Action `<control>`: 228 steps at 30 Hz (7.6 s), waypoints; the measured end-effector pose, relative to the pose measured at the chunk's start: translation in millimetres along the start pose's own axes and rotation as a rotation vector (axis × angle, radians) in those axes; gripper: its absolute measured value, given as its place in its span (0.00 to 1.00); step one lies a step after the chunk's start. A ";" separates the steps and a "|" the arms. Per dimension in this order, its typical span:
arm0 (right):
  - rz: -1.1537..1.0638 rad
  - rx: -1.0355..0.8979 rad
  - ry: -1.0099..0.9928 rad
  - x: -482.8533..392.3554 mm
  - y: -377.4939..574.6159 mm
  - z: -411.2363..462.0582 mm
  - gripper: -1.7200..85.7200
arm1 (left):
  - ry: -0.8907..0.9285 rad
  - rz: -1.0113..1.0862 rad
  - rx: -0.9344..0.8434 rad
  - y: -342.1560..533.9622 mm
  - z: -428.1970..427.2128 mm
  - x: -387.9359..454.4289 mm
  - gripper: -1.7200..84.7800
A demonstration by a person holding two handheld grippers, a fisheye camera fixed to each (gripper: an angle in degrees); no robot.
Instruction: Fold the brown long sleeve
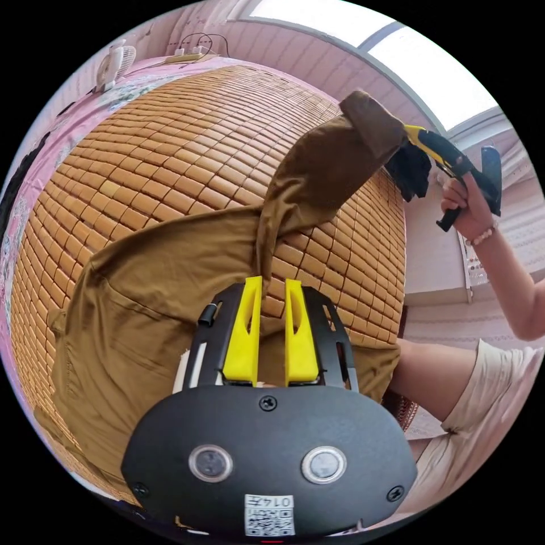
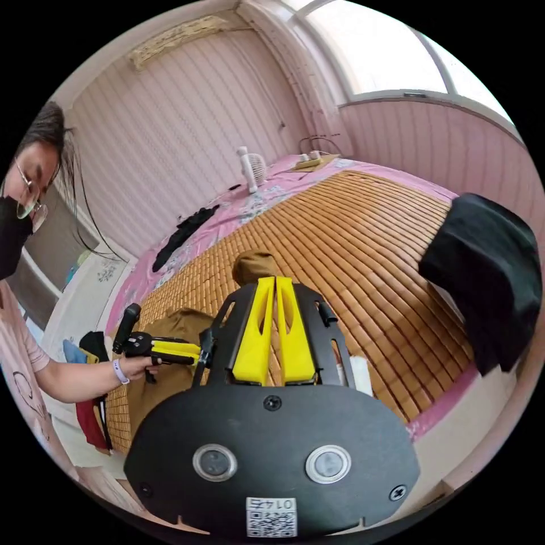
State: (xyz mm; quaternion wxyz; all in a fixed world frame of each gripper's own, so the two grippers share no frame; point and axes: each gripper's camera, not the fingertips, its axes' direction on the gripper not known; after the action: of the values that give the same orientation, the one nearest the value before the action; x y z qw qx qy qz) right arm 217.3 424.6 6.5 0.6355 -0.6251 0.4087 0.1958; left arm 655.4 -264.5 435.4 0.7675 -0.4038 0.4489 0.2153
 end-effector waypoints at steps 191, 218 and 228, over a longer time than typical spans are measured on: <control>-1.170 -0.814 -0.453 -940.5 -181.0 -58.9 0.02 | -0.500 -1.812 0.897 1079.0 -112.8 255.7 0.08; -1.128 -0.701 -0.462 -878.9 -116.2 -68.5 0.09 | -0.519 -1.840 0.740 1055.1 -139.5 152.9 0.11; -1.087 -0.950 0.165 -625.2 -52.6 -175.2 0.08 | -0.216 -1.222 0.522 860.5 -136.0 138.1 0.09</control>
State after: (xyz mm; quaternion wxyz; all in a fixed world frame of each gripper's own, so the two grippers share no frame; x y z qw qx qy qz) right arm -159.2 413.8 537.9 0.2702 -0.9611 -0.0423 -0.0391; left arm 58.6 120.6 -87.7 0.8645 -0.3625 0.0978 -0.3342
